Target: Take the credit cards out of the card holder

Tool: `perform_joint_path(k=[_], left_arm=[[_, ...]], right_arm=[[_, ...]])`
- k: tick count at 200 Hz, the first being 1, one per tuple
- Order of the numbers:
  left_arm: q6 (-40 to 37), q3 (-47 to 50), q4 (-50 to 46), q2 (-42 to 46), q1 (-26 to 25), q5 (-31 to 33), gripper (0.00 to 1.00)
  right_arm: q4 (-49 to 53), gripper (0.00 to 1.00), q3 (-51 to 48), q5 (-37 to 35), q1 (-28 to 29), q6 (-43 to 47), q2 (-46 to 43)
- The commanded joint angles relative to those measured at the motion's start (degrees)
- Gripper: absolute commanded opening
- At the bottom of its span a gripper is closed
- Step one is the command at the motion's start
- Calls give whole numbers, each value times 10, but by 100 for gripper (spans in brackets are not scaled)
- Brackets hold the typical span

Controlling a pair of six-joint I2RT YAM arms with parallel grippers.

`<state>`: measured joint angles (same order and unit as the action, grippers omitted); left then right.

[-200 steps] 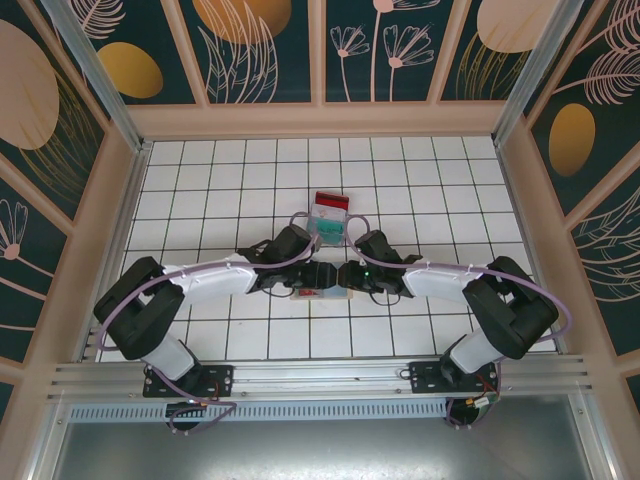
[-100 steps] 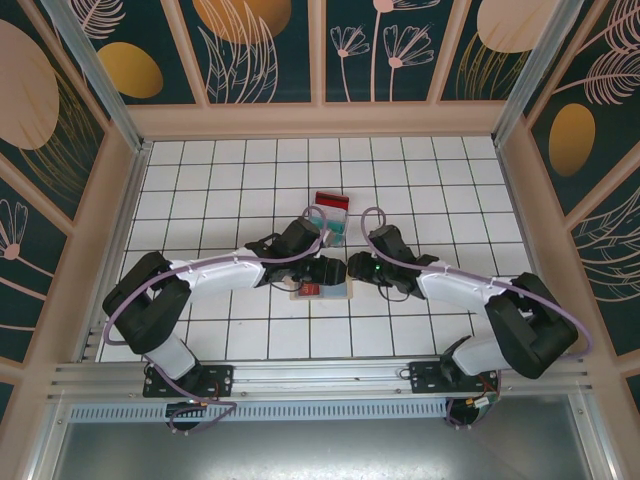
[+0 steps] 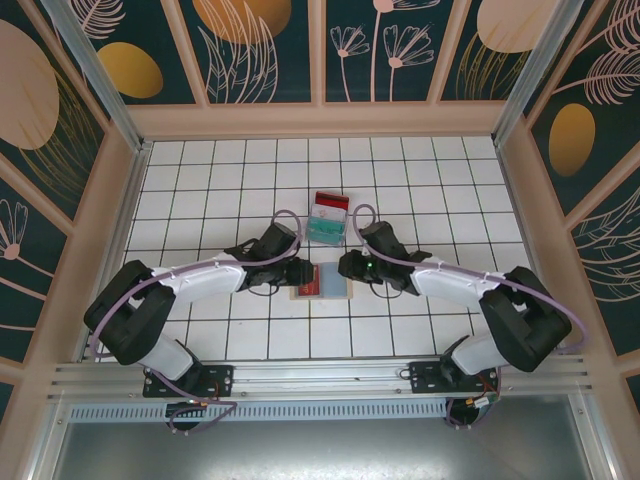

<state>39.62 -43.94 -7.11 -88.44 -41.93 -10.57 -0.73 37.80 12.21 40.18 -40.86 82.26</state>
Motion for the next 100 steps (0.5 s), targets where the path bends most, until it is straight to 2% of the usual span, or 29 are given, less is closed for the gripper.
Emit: perform_joint_path(k=[1, 75, 100], left_arm=[[7, 12, -3, -4, 0, -1, 37], [16, 30, 13, -18, 0, -8, 36], [18, 34, 21, -23, 0, -16, 35]], right_arm=[[-21, 27, 24, 17, 14, -1, 19], [-31, 27, 45, 26, 39, -5, 61], [-35, 24, 50, 37, 43, -6, 70]])
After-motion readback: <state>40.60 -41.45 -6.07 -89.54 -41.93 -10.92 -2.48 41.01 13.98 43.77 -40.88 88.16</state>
